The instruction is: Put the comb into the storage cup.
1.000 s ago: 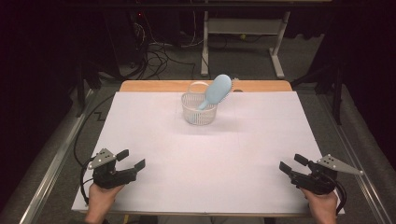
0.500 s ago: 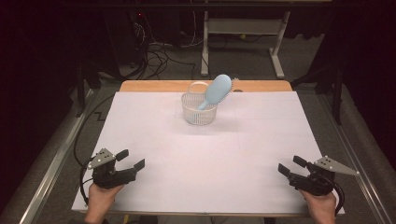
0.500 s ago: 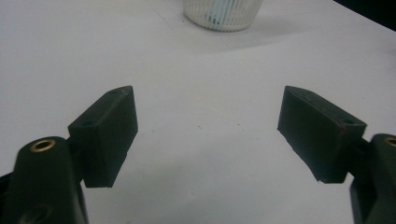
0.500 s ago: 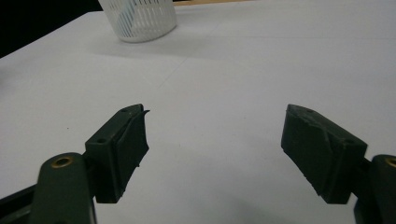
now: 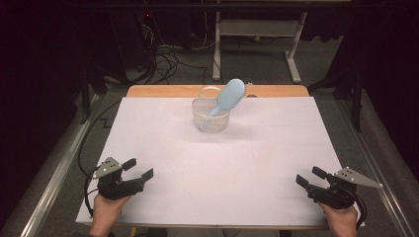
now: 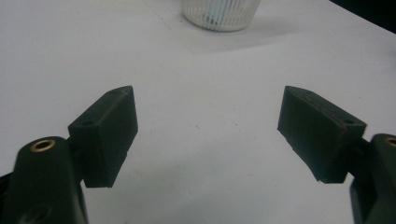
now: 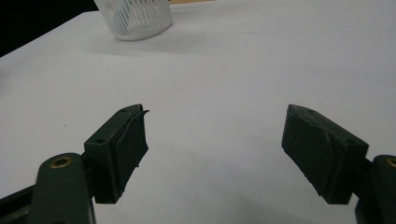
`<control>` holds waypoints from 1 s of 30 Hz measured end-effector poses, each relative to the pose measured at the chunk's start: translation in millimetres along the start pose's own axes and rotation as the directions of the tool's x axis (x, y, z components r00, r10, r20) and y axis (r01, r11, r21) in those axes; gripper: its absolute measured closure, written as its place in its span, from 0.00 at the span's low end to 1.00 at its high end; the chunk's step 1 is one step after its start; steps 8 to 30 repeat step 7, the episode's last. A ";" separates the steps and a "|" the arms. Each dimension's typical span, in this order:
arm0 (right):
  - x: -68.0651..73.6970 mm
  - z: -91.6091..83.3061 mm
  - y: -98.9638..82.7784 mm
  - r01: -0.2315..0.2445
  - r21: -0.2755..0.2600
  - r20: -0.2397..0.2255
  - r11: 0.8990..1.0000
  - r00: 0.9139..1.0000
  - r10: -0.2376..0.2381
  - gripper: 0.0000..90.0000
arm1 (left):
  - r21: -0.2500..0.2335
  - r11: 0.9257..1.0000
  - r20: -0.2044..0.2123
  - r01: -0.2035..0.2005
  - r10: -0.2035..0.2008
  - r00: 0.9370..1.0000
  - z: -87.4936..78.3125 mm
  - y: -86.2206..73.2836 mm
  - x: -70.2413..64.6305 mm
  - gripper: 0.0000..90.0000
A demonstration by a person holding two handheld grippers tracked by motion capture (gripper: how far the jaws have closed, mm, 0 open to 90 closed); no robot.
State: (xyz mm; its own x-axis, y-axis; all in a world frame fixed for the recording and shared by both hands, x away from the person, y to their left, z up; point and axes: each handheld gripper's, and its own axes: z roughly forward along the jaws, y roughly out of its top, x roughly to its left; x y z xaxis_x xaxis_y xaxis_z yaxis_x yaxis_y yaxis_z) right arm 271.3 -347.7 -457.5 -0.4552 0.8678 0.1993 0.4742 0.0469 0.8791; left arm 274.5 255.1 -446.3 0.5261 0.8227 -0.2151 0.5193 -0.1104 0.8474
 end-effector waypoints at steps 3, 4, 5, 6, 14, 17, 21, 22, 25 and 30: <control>0.1 -0.7 0.0 -0.002 -0.004 -0.001 1.000 1.000 0.002 0.25 | 0.004 1.000 -0.001 0.001 -0.001 1.000 0.6 0.0 0.2 0.22; 0.0 -0.8 -0.1 -0.004 -0.004 -0.003 1.000 1.000 0.004 0.25 | 0.004 1.000 -0.002 0.001 -0.001 1.000 0.6 0.0 0.2 0.22; -0.1 -0.9 -0.2 -0.005 -0.005 -0.003 1.000 1.000 0.005 0.25 | 0.003 1.000 -0.003 0.000 0.000 1.000 0.7 0.0 0.1 0.22; -0.2 -1.0 -0.2 -0.006 -0.005 -0.004 1.000 1.000 0.006 0.25 | 0.003 1.000 -0.003 0.000 0.000 1.000 0.6 0.1 0.1 0.22; -0.3 -1.0 -0.2 -0.007 -0.005 -0.004 1.000 1.000 0.007 0.25 | 0.003 1.000 -0.003 0.000 0.000 1.000 0.7 0.1 0.1 0.22; -0.3 -1.0 -0.2 -0.007 -0.005 -0.004 1.000 1.000 0.007 0.25 | 0.003 1.000 -0.003 0.000 0.000 1.000 0.7 0.1 0.1 0.22; -0.3 -1.0 -0.2 -0.007 -0.005 -0.004 1.000 1.000 0.007 0.25 | 0.003 1.000 -0.003 0.000 0.000 1.000 0.7 0.1 0.1 0.22; -0.3 -1.0 -0.2 -0.007 -0.005 -0.004 1.000 1.000 0.007 0.25 | 0.003 1.000 -0.003 0.000 0.000 1.000 0.7 0.1 0.1 0.22; -0.3 -1.0 -0.2 -0.007 -0.005 -0.004 1.000 1.000 0.007 0.25 | 0.003 1.000 -0.003 0.000 0.000 1.000 0.7 0.1 0.1 0.22; -0.3 -1.0 -0.2 -0.007 -0.005 -0.004 1.000 1.000 0.007 0.25 | 0.003 1.000 -0.003 0.000 0.000 1.000 0.7 0.1 0.1 0.22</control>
